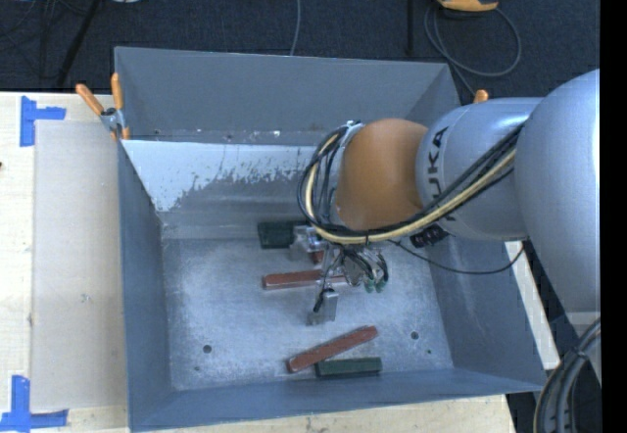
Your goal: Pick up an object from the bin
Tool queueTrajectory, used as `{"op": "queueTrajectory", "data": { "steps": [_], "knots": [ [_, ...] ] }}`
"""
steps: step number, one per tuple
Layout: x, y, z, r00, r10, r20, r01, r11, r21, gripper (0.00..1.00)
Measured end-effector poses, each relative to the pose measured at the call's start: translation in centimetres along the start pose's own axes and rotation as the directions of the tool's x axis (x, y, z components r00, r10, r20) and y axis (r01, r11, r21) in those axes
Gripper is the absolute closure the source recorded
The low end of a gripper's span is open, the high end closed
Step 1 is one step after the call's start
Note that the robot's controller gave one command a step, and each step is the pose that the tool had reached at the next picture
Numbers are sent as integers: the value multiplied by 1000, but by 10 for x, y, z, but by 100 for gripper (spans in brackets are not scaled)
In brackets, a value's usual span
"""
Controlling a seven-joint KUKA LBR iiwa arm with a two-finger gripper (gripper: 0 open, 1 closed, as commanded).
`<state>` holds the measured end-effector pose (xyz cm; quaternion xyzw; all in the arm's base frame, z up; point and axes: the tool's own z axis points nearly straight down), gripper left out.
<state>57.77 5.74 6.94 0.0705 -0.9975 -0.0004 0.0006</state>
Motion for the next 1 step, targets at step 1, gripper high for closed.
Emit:
{"op": "queueTrajectory", "data": {
  "steps": [1],
  "knots": [
    [0, 0, 0, 1000, 1, 1, -1, 1000, 0, 100]
  ]
}}
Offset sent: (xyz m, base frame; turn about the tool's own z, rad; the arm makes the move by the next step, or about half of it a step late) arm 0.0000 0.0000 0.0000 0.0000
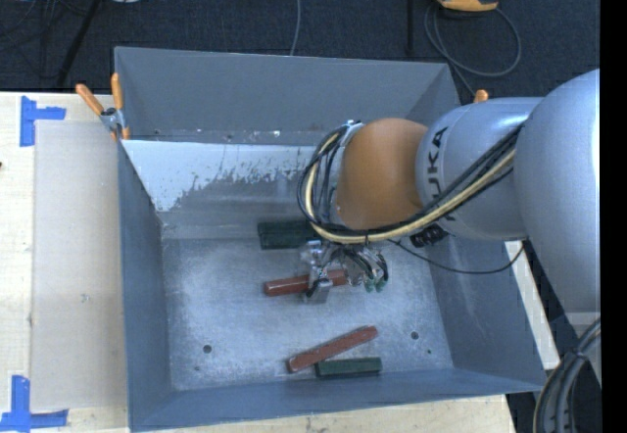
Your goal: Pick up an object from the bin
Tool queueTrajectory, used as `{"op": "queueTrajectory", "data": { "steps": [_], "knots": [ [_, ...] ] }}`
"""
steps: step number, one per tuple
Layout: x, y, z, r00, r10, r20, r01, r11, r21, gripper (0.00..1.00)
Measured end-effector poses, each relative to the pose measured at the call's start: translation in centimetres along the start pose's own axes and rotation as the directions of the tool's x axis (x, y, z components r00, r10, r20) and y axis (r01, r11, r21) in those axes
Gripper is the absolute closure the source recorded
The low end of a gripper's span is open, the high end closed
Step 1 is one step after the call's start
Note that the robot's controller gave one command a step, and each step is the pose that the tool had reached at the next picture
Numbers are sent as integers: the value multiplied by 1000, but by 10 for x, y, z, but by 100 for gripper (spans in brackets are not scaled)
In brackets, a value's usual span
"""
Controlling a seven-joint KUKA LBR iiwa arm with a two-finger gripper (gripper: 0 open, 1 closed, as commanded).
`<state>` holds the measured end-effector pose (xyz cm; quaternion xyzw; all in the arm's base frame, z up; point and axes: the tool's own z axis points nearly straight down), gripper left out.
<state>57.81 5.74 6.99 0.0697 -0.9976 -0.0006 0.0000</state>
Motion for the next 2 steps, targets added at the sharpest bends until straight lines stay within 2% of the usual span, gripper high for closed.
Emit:
{"op": "queueTrajectory", "data": {
  "steps": [1, 2],
  "knots": [
    [0, 0, 0, 1000, 0, -1, 0, 1000, 0, 0],
    [0, 0, 0, 1000, 1, 0, -1, 1000, 0, 100]
  ]
}}
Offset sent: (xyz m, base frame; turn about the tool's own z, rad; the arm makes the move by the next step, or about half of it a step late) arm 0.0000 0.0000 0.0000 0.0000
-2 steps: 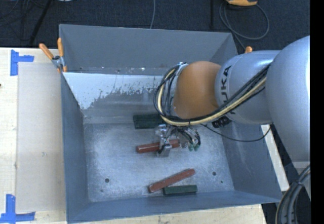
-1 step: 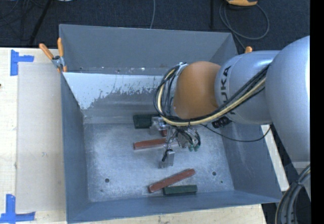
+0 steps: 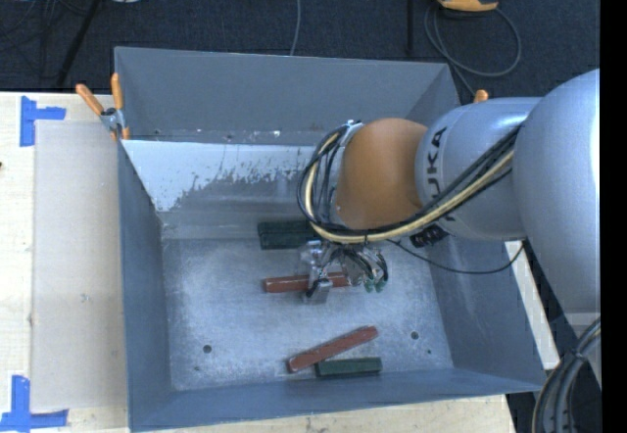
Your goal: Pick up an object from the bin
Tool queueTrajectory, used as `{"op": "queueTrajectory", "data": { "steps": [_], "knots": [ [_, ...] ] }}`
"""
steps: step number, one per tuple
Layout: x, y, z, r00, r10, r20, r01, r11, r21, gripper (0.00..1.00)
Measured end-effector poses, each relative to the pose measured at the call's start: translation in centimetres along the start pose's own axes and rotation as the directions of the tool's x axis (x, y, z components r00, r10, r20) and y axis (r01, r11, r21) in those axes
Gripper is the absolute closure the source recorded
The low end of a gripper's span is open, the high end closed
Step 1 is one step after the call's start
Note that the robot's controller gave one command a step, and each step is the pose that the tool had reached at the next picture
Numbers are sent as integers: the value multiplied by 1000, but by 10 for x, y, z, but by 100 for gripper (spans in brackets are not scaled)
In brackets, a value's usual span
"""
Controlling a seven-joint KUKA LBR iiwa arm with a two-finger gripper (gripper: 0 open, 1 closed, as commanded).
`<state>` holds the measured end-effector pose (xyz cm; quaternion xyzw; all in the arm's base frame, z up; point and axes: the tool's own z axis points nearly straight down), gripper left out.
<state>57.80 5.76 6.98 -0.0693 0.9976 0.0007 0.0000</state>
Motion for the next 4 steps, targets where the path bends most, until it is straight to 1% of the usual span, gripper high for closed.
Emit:
{"op": "queueTrajectory", "data": {
  "steps": [1, 2, 3, 4],
  "knots": [
    [25, 30, -98, 967, -256, 5, 256, 967, 2, 100],
    [26, 29, -95, 968, -252, 0, 252, 968, 1, 0],
    [7, 75, -1, 942, -335, -6, 335, 942, -3, 0],
    [6, 73, -6, 944, -330, -1, 330, 944, 0, 100]
  ]
}}
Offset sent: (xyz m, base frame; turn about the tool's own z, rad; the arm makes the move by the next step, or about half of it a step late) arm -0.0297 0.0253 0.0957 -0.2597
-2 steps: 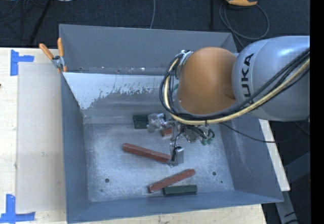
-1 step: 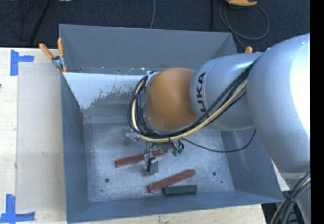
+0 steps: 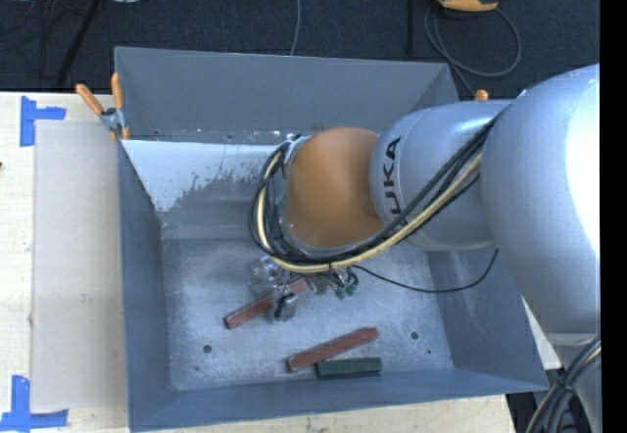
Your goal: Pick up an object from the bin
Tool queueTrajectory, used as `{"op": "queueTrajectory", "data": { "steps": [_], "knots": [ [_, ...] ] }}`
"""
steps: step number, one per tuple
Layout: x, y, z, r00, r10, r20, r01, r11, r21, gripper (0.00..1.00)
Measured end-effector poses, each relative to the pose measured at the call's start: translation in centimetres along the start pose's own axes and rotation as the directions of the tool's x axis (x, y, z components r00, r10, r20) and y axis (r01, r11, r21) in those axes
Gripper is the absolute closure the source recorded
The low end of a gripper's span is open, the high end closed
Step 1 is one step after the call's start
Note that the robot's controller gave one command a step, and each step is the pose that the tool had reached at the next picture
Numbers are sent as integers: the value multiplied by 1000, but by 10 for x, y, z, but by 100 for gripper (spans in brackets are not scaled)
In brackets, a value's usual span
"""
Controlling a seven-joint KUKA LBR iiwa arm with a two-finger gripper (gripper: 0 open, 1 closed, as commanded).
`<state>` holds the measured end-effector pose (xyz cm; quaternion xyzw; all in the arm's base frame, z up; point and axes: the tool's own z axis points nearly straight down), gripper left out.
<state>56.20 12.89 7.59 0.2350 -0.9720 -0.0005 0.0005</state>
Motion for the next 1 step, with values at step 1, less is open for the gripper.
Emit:
{"op": "queueTrajectory", "data": {
  "steps": [1],
  "knots": [
    [-9, 3, -188, 987, -161, 11, 161, 987, 5, 100]
  ]
}}
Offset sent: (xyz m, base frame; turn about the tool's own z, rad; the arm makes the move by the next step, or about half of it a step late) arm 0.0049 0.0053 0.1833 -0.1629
